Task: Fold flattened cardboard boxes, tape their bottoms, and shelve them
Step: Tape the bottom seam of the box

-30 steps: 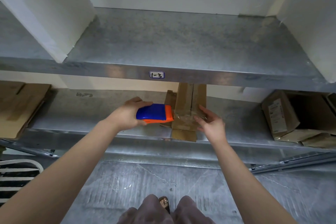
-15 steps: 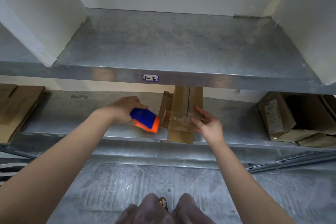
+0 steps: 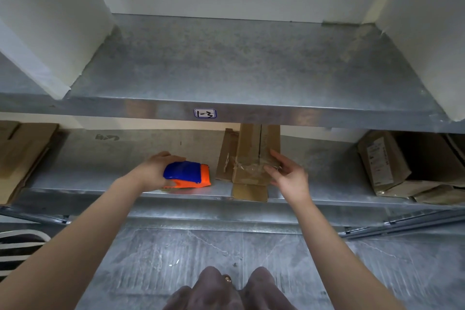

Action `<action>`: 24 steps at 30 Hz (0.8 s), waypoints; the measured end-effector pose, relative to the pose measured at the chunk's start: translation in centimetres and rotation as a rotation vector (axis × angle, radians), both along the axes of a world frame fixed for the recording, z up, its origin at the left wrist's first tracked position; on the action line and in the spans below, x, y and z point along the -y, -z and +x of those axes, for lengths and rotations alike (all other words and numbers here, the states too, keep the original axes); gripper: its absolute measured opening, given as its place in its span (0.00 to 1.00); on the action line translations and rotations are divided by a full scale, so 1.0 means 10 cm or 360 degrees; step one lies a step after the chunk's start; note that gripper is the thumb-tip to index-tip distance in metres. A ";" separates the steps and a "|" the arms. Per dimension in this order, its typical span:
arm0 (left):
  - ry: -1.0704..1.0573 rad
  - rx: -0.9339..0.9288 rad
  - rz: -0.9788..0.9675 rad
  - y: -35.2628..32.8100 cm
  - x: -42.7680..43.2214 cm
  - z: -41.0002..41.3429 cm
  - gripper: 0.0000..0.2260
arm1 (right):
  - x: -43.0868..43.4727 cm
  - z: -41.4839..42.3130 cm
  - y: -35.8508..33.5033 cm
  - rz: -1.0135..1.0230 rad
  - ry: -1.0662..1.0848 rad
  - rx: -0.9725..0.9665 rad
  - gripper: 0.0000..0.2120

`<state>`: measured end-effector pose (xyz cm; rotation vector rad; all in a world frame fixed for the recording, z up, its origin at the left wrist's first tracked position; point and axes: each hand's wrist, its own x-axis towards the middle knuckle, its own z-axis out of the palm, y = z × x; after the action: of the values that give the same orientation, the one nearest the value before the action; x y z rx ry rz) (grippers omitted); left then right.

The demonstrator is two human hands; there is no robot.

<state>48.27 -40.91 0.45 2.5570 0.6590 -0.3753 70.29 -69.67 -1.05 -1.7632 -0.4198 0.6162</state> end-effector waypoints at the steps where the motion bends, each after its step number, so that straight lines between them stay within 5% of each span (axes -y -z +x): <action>1: -0.0024 0.0016 -0.0007 0.01 0.00 -0.02 0.31 | 0.00 0.00 -0.01 0.0000 0.0005 0.0008 0.21; 9: -0.0094 -0.0079 0.0063 0.04 0.05 -0.10 0.31 | 0.02 -0.01 -0.03 -0.0120 -0.0029 0.0208 0.19; 13: 0.0049 -0.0154 0.0398 0.02 0.17 -0.09 0.40 | 0.07 -0.05 -0.14 -0.0258 -0.0118 0.0331 0.20; 15: 0.0139 -0.0015 0.0464 -0.04 0.32 0.03 0.42 | 0.11 -0.04 -0.17 -0.0321 -0.0203 0.0371 0.22; 19: 0.0313 0.0488 0.0387 -0.18 0.83 0.43 0.27 | 0.23 -0.07 -0.20 -0.0322 -0.0358 0.0388 0.25; 24: 0.0299 0.0835 0.0308 -0.19 1.41 0.79 0.20 | 0.36 -0.13 -0.14 -0.0469 -0.0198 0.0956 0.19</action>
<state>56.21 -55.01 2.33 2.7374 0.2702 0.3129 68.96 -73.22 0.36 -2.2108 -0.8913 0.2244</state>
